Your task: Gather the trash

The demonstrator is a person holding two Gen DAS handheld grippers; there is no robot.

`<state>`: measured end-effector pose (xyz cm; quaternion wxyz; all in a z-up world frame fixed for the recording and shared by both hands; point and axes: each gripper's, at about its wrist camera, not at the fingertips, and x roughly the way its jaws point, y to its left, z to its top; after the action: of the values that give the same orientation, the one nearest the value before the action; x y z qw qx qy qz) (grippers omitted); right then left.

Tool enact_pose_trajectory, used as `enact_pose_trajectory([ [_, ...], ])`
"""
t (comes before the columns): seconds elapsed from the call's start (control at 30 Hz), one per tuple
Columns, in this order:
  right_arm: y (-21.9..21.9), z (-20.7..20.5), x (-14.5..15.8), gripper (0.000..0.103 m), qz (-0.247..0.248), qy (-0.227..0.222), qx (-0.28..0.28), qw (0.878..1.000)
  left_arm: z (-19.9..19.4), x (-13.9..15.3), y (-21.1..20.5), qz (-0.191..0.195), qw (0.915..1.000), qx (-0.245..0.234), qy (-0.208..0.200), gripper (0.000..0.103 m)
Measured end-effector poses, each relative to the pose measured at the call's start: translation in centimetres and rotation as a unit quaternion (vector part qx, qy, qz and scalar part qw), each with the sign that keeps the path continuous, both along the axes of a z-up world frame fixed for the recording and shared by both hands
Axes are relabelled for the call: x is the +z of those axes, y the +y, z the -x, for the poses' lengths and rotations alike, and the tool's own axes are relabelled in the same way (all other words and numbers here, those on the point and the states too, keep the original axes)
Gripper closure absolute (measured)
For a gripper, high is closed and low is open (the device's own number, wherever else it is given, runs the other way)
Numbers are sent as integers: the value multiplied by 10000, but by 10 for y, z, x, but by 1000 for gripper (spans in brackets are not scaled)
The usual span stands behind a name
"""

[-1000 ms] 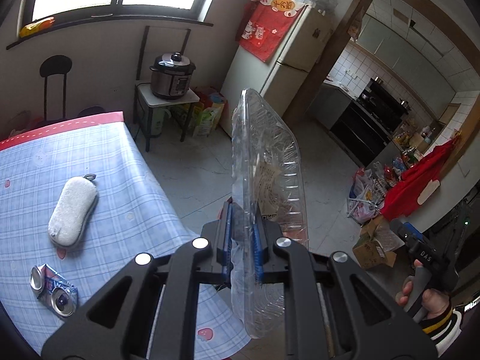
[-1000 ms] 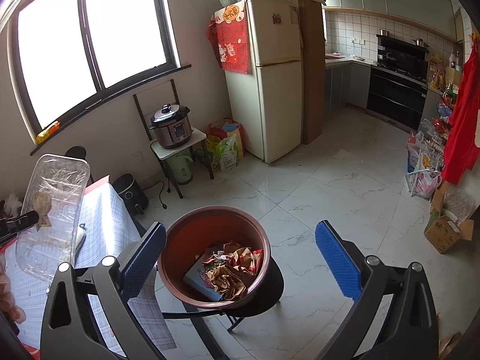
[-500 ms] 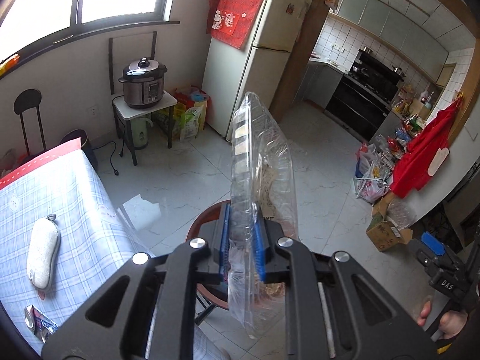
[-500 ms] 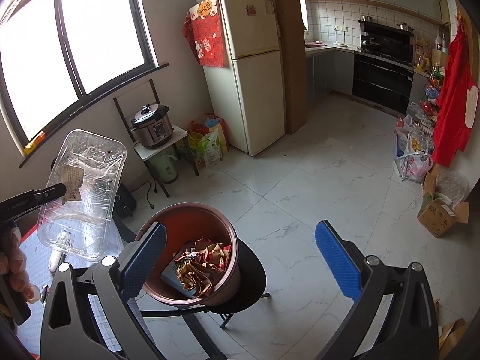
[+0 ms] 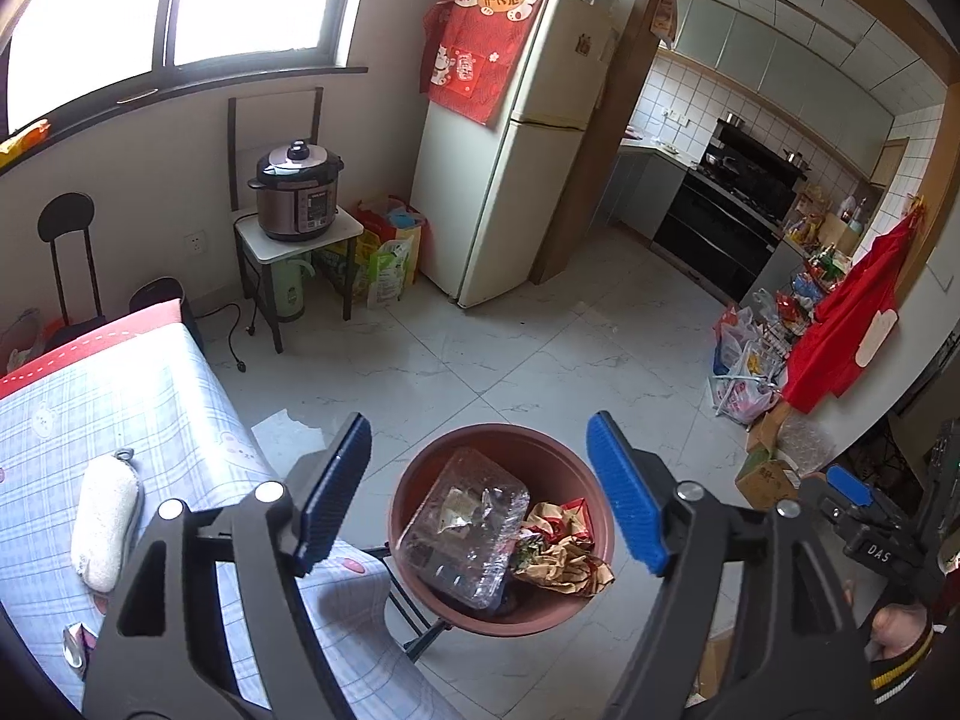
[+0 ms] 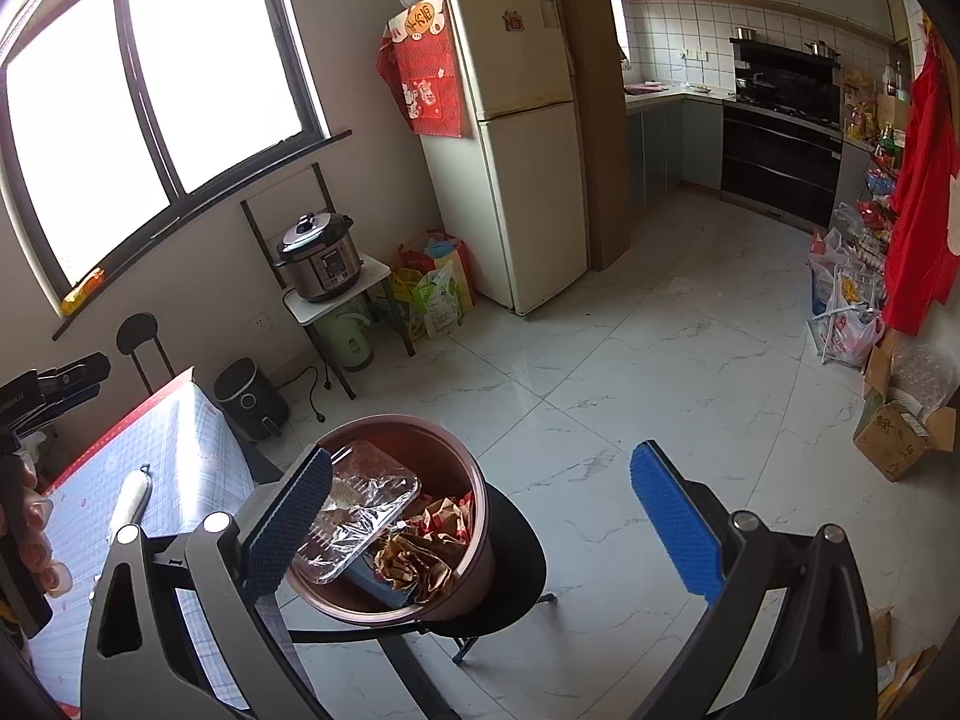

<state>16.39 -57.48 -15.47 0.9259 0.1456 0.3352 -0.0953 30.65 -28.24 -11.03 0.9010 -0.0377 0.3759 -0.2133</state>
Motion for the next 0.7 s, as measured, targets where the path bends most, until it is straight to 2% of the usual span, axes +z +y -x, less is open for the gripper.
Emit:
enact_pose_trajectory([
  [0.1,5,-7,1,5,-59,-59,123,9999,10,9,28,25,9996,254,-141,17],
  [0.23,19,-20,1,5,-152,-119,355,9992,31,20,77,-42,9967,767,-251,17],
  [0.33,36,-34,1,5,-222,-161,580,9979,53,27,125,-64,9911,1300,-285,17],
  [0.47,69,-50,1,5,-409,-204,924,9947,90,35,196,-69,9789,2013,-348,17],
  [0.6,112,-60,2,5,-452,-232,1427,9885,125,35,263,-8,9625,2697,-297,17],
  [0.7,144,-66,2,5,-447,-134,1584,9863,147,30,305,20,9511,3081,-220,17],
])
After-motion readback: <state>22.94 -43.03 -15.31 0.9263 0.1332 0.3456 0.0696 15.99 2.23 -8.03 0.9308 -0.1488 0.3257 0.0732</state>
